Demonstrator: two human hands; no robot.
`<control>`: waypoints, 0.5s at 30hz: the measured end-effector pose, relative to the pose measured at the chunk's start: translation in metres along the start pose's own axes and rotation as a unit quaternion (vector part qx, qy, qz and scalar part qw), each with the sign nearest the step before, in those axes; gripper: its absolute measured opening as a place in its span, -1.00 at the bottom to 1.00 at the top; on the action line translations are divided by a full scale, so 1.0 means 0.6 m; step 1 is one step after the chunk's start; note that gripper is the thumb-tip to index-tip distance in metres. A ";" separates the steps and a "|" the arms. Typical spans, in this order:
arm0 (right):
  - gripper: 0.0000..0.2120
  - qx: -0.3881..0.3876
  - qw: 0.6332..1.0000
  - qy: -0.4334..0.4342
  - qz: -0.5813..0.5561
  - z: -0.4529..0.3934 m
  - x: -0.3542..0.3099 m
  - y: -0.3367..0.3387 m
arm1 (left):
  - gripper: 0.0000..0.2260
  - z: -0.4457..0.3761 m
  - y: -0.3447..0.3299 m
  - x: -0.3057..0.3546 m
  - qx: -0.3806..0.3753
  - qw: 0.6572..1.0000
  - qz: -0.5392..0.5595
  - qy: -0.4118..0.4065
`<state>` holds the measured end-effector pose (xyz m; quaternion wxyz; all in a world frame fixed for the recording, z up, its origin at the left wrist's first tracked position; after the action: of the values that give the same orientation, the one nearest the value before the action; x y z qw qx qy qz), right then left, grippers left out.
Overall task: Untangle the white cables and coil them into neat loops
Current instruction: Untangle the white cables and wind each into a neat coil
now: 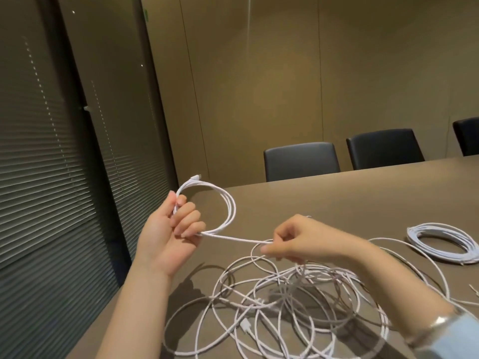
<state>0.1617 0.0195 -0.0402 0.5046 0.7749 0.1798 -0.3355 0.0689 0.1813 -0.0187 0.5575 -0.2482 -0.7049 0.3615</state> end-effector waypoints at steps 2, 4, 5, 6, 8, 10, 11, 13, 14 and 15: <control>-0.63 -0.014 1.000 -0.019 -0.003 0.005 0.017 0.012 | -0.67 -0.003 0.005 -0.006 0.011 1.000 -0.012 0.003; -0.63 -0.025 0.999 -0.035 0.017 0.011 0.031 0.023 | -0.69 -0.006 0.006 -0.006 0.011 1.000 -0.023 0.006; -0.64 -0.017 0.999 -0.041 0.032 0.014 0.037 0.033 | -0.71 -0.006 0.007 -0.001 -0.002 1.000 -0.021 0.007; -0.63 0.000 0.998 -0.047 0.038 0.017 0.045 0.047 | -0.73 -0.004 0.004 0.005 -0.021 1.000 -0.016 0.010; -0.60 0.050 0.997 -0.057 0.017 0.027 0.061 0.080 | -0.77 0.005 0.010 0.028 -0.044 0.999 -0.010 0.002; -0.62 0.116 0.991 -0.065 -0.017 0.041 0.076 0.117 | -0.70 0.015 0.022 0.053 -0.040 0.999 -0.001 -0.020; -0.63 0.149 0.986 -0.072 -0.023 0.048 0.084 0.135 | -0.65 0.020 0.030 0.065 -0.030 0.999 0.002 -0.035; -0.65 0.207 0.974 -0.085 -0.029 0.062 0.097 0.164 | -0.62 0.027 0.040 0.082 -0.029 0.998 0.008 -0.053; -0.65 0.231 0.968 -0.092 -0.033 0.070 0.103 0.176 | -0.61 0.029 0.041 0.085 -0.050 0.998 0.022 -0.043; -0.66 0.254 0.961 -0.100 -0.041 0.079 0.110 0.187 | -0.60 0.027 0.043 0.087 -0.085 0.995 0.037 -0.022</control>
<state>0.2618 -0.0752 -0.0247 0.2923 0.8319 0.0686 -0.4667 0.0384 0.2329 -0.0093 0.5045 -0.3126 -0.7357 0.3264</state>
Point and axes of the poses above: each hand's wrist, its own z-axis away from the middle knuckle, its own y-axis out of the back of the hand, x = y × z, the point moved 9 cm from there along -z, towards the middle knuckle, and after that the axes turned 11 degrees about y, right-handed, at the moved point
